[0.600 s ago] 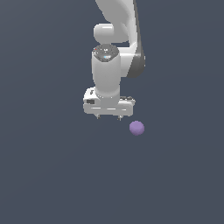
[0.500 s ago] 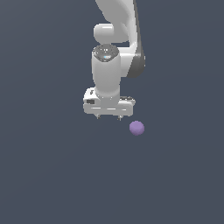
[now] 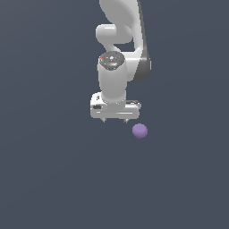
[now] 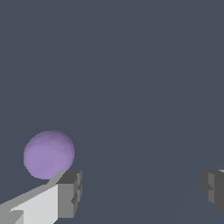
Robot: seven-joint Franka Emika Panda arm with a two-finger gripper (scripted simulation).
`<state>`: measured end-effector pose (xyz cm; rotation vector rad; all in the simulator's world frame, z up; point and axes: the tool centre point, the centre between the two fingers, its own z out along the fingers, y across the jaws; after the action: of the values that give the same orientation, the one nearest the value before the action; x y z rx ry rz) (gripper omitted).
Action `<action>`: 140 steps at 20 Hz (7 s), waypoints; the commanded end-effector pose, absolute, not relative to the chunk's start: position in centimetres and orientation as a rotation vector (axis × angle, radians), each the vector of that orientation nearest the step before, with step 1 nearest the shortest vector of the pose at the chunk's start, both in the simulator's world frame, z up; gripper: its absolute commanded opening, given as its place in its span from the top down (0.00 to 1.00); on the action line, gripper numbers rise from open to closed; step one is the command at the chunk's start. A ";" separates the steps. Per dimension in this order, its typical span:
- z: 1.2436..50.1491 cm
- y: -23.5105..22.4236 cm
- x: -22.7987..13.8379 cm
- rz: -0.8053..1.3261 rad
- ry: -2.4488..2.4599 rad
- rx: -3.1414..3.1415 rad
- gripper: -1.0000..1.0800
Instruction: Pick up the object and move it to a goal position.
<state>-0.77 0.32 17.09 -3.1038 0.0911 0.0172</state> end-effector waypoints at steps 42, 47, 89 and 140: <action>8.1 14.2 -3.2 0.001 -1.037 -2.965 0.04; 5.5 14.2 -3.3 0.001 -1.042 -2.963 0.04; 17.5 10.2 -6.5 -0.043 -1.052 -2.965 1.00; 47.3 -0.8 -15.4 0.000 -1.045 -2.963 1.00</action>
<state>-15.57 -0.86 47.02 -2.9624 -1.0445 0.0002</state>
